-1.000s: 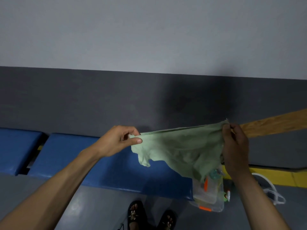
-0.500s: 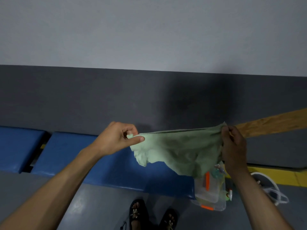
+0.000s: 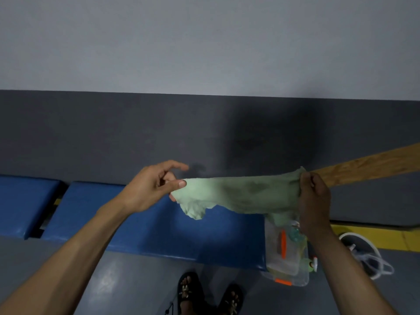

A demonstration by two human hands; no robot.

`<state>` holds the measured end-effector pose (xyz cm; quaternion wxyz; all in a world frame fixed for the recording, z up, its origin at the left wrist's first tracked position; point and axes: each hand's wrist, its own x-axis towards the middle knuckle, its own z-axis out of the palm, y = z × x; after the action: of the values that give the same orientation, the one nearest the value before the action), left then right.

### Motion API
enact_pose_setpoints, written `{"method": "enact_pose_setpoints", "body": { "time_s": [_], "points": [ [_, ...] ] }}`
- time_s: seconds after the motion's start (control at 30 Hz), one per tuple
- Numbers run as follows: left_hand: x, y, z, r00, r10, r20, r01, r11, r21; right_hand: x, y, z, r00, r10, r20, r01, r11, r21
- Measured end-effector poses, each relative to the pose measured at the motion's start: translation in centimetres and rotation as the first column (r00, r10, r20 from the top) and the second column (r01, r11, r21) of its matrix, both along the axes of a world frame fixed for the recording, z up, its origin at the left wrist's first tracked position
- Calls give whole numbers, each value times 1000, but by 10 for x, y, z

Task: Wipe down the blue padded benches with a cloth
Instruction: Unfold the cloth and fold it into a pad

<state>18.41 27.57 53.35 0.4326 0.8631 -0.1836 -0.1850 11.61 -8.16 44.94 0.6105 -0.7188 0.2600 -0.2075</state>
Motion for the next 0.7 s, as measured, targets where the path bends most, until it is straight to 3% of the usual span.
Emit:
{"method": "enact_pose_setpoints", "body": {
  "time_s": [0.07,0.1,0.13,0.3,0.5,0.7],
  "points": [
    [4,4,-2,986,-69,152,39,981,189,0,2,1,1000,17,-5,-17,1000,-9],
    [5,4,-2,979,-67,192,26,977,210,0,3,1,999,33,-5,-33,999,-11],
    [6,4,-2,981,-44,190,8,983,183,0,4,0,999,52,-12,-52,999,2],
    [8,-13,-3,982,125,-141,-150,972,-179,1,3,-15,993,111,-40,-105,986,128],
    [12,-27,4,965,258,47,-245,952,-186,9,13,-13,998,45,-35,-42,995,89],
    [16,-10,14,984,177,17,-174,977,-121,10,10,-16,996,74,-57,-68,992,102]
  ]
}}
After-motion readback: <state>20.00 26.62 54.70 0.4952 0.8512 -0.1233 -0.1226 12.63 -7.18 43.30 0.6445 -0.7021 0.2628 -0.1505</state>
